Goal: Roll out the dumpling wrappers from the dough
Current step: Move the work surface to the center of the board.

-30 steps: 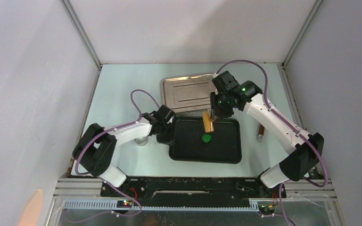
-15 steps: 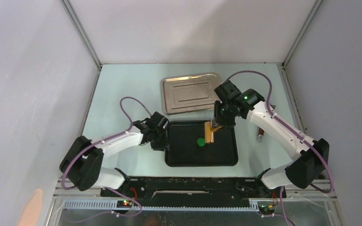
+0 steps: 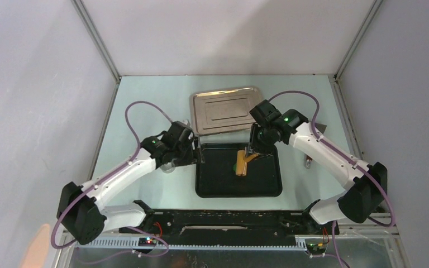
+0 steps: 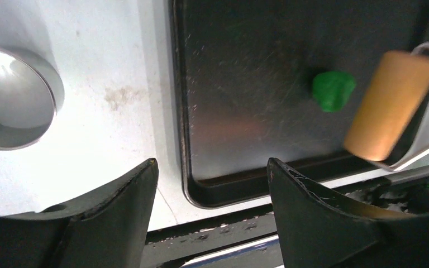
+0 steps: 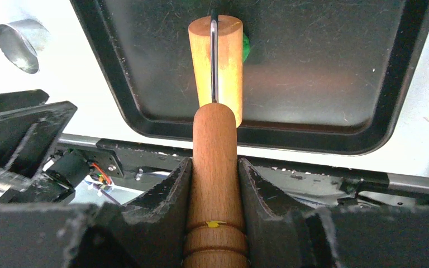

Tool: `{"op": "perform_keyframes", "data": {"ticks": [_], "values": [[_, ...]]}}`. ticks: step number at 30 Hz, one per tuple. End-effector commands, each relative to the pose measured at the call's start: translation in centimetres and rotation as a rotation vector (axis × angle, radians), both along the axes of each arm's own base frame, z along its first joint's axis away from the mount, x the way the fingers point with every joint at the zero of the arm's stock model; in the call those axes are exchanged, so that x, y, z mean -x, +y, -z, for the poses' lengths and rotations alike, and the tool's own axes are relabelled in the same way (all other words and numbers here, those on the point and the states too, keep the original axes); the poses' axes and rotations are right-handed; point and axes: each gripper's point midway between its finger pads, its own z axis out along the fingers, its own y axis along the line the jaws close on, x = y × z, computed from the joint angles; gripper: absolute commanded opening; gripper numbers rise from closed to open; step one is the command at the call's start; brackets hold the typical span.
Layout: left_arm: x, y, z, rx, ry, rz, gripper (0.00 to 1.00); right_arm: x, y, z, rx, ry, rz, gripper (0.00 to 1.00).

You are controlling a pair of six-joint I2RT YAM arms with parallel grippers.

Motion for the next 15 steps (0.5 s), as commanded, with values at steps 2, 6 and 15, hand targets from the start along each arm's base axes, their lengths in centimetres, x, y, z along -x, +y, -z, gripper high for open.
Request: {"op": "perform_keyframes", "data": {"ticks": [2,6,15], "values": [[-1.49,1.19,-3.51,-0.016,-0.133,-0.053,0.75,-0.67,0.44,-0.39,-0.052,0.03,0.047,0.0],[-1.79,1.23,-3.89,0.023,-0.176,-0.087,0.74,-0.67,-0.02,-0.07,-0.059,0.069,0.05,0.0],[-2.08,1.63,-4.13,-0.011,-0.196,-0.067,0.73,-0.81,0.72,-0.29,-0.101,0.053,-0.041,0.0]]}}
